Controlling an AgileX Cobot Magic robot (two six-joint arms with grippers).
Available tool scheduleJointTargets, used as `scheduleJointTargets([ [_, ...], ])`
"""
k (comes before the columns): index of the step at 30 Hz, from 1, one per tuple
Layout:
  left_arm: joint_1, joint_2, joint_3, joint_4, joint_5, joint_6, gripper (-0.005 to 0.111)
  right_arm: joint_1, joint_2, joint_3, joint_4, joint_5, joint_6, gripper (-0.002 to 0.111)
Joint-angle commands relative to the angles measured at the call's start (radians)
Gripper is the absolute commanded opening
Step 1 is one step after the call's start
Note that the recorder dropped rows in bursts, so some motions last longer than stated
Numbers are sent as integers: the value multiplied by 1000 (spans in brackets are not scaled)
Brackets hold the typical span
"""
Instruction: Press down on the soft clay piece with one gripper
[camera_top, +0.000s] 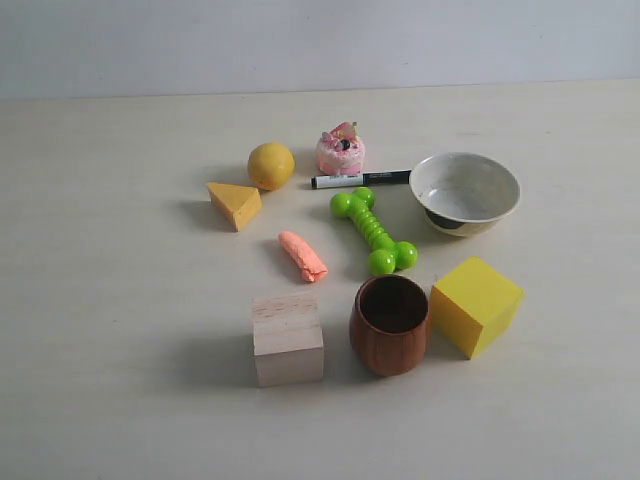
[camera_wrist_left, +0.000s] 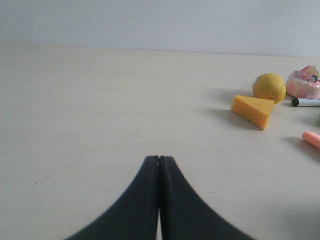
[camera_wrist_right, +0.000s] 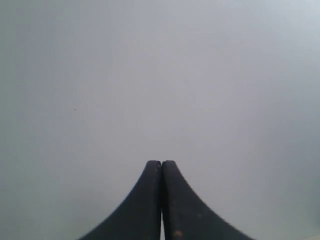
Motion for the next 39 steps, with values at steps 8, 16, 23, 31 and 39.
scheduleJointTargets([
  [8,2,-6,-4,-2,-9,-3,0,-1,306,-351,33,281,1,0],
  [16,2,-6,-4,-2,-9,-3,0,156,537,-502,71,418,-71,0],
  [23,2,-6,-4,-2,-9,-3,0,340,800,-608,395,507,-393,0],
  [31,2,-6,-4,-2,-9,-3,0,427,1001,-636,619,538,-450,0],
  [39,2,-6,-4,-2,-9,-3,0,427,1086,-636,627,457,-447,0],
])
